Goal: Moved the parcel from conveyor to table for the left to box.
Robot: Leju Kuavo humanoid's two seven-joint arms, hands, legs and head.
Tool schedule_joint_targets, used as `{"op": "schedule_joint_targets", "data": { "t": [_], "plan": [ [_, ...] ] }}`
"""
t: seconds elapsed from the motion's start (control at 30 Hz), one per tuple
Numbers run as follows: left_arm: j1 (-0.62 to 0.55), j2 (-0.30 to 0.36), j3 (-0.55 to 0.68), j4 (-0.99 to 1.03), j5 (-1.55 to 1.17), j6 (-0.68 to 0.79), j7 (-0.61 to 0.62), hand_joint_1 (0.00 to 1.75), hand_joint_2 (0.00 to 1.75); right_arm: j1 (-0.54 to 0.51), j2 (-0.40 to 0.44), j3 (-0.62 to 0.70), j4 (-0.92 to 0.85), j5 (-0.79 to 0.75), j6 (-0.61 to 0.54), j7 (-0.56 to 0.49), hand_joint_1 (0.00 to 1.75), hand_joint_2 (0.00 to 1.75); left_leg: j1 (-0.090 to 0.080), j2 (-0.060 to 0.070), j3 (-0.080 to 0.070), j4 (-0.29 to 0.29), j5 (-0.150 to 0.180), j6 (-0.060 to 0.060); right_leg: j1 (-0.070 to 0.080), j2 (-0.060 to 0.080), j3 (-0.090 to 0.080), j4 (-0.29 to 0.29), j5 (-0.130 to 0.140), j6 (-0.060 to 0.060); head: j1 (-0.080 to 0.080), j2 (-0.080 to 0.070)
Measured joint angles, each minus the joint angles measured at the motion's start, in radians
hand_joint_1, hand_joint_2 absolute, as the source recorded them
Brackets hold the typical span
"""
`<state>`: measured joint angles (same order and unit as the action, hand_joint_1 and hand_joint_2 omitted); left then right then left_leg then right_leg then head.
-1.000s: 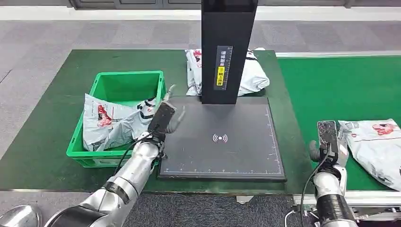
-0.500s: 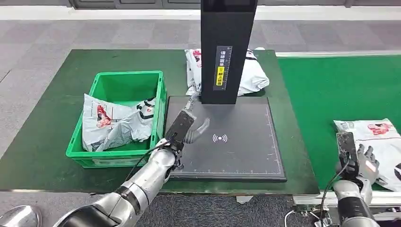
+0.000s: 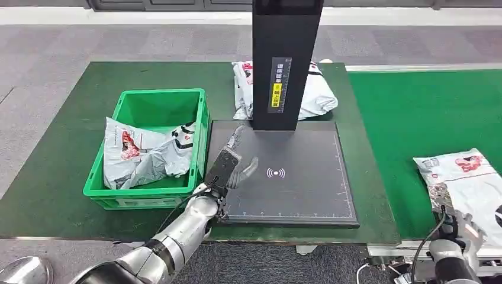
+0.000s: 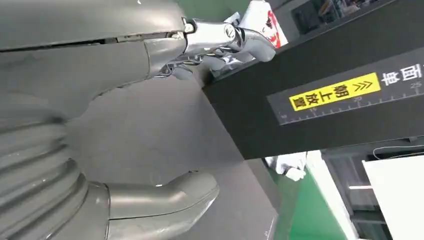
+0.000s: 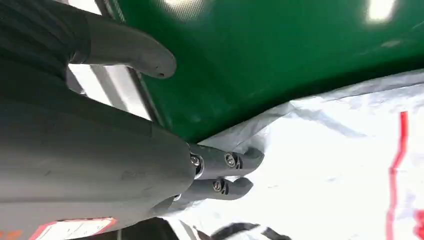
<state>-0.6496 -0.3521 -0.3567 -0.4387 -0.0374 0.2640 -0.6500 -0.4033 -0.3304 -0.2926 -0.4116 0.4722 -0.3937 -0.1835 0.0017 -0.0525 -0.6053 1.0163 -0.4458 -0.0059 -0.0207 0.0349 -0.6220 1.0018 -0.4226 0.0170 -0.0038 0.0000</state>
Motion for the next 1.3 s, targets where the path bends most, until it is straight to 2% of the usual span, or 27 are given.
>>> {"op": "schedule_joint_targets", "data": {
  "t": [0.2, 0.7, 0.83, 1.03, 1.23, 1.3],
  "plan": [
    [0.003, 0.006, 0.0, 0.003, 0.015, -0.005, -0.003, 0.0, 1.75, -0.003, -0.013, 0.0, 0.02, 0.011, 0.002, 0.006, 0.0, 1.75, 0.0, 0.0, 0.0, 0.0, 0.0, 0.0, 0.0, 0.0, 0.0, 0.0, 0.0, 0.0, 0.0, 0.0],
    [0.005, 0.022, 0.0, 0.008, 0.057, -0.009, -0.027, 0.0, 1.75, -0.056, 0.013, -0.036, -0.002, -0.025, 0.01, -0.31, 0.0, 1.75, 0.0, 0.0, 0.0, 0.0, 0.0, 0.0, 0.0, 0.0, 0.0, 0.001, 0.0, 0.0, 0.0, 0.0],
    [0.005, 0.024, 0.0, 0.008, 0.067, -0.013, -0.035, 0.0, 1.75, -0.073, 0.029, -0.036, -0.021, -0.02, 0.006, -0.325, 0.0, 1.75, 0.0, -0.001, 0.0, 0.0, 0.001, 0.0, 0.0, -0.001, 0.0, 0.001, 0.0, 0.0, 0.0, 0.0],
    [0.005, 0.027, 0.0, 0.008, 0.072, -0.014, -0.035, 0.0, 1.75, -0.086, 0.032, -0.036, -0.026, -0.001, -0.005, -0.248, 0.0, 1.75, 0.0, -0.001, 0.0, 0.0, 0.001, 0.0, 0.0, -0.001, 0.0, 0.001, 0.0, 0.0, 0.0, 0.0],
    [0.005, 0.035, 0.0, 0.008, 0.08, -0.026, -0.024, 0.0, 1.75, -0.083, 0.001, -0.036, 0.006, 0.077, 0.026, -0.014, 0.0, 1.75, 0.0, -0.002, 0.0, 0.0, 0.0, 0.0, 0.0, -0.001, 0.0, 0.0, 0.0, 0.0, 0.0, 0.0],
    [0.005, 0.039, 0.0, 0.008, 0.081, -0.028, -0.023, 0.0, 1.75, -0.074, -0.015, -0.036, 0.017, 0.092, 0.04, 0.029, 0.0, 1.75, 0.0, -0.001, 0.0, 0.0, 0.0, 0.0, 0.0, -0.001, 0.0, 0.0, 0.0, 0.0, 0.0, 0.0]
  ]
}}
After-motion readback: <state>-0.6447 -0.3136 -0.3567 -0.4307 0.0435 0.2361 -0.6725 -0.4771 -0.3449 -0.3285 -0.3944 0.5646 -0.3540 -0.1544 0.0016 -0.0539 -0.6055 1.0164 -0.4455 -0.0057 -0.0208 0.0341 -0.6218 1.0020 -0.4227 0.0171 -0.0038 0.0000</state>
